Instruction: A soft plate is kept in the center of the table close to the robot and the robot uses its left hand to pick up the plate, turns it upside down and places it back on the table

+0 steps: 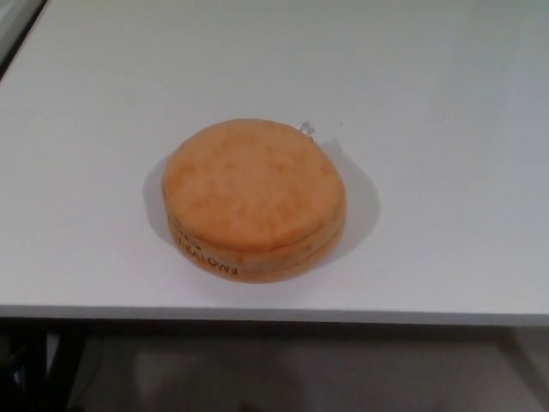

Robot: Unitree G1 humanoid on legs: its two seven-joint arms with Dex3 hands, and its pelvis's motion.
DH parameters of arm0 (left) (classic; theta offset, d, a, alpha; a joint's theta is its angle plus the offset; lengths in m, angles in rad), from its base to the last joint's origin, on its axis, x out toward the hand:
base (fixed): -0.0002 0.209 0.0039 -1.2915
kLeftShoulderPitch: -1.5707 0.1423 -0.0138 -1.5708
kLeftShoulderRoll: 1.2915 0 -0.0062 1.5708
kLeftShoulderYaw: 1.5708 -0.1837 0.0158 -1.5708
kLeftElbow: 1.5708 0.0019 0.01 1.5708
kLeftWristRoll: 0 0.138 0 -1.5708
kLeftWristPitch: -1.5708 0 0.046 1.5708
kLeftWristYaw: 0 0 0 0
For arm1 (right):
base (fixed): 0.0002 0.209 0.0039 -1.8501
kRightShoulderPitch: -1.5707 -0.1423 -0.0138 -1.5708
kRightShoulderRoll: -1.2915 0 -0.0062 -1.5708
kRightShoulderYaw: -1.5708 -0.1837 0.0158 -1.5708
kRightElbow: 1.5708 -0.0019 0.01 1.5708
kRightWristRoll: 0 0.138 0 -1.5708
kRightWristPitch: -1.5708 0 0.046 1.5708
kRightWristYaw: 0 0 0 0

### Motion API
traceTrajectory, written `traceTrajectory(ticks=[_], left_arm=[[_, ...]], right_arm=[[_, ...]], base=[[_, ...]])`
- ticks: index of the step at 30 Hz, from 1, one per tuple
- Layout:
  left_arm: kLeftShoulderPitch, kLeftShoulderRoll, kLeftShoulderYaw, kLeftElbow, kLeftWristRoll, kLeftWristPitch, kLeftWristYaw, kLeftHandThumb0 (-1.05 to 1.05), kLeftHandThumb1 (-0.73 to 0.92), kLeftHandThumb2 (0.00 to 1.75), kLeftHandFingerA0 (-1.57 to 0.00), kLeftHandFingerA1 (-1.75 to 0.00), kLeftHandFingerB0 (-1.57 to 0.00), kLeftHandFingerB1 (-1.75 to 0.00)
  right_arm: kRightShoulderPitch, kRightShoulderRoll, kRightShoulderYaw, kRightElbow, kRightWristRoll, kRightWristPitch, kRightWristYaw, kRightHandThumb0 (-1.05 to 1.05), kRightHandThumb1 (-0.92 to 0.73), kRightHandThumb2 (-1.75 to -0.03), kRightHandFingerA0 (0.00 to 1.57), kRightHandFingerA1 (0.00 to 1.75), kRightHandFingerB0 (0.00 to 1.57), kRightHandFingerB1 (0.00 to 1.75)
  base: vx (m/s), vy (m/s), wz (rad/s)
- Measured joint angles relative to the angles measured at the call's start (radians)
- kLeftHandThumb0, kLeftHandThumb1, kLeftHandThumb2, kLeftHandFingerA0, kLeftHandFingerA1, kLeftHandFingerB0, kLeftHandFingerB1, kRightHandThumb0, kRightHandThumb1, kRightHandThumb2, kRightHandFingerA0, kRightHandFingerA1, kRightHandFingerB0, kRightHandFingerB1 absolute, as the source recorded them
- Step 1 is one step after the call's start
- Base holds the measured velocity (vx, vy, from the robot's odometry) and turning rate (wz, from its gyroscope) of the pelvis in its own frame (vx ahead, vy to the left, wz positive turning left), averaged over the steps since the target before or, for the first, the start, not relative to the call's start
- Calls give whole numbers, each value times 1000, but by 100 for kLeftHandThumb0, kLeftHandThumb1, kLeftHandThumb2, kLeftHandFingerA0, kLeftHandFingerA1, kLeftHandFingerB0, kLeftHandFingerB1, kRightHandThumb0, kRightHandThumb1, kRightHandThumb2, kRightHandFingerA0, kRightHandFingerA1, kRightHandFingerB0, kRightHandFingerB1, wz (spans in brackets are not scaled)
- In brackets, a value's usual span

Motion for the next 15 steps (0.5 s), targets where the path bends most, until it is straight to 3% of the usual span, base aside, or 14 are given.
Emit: traceTrajectory(ticks=[15], left_arm=[[8,7,-3,8,23,-38,0,-88,92,73,-23,-40,-19,-30]], right_arm=[[6,11,-1,7,0,-27,-1,-76,-90,-68,25,39,22,30]], base=[[0,0,0]])
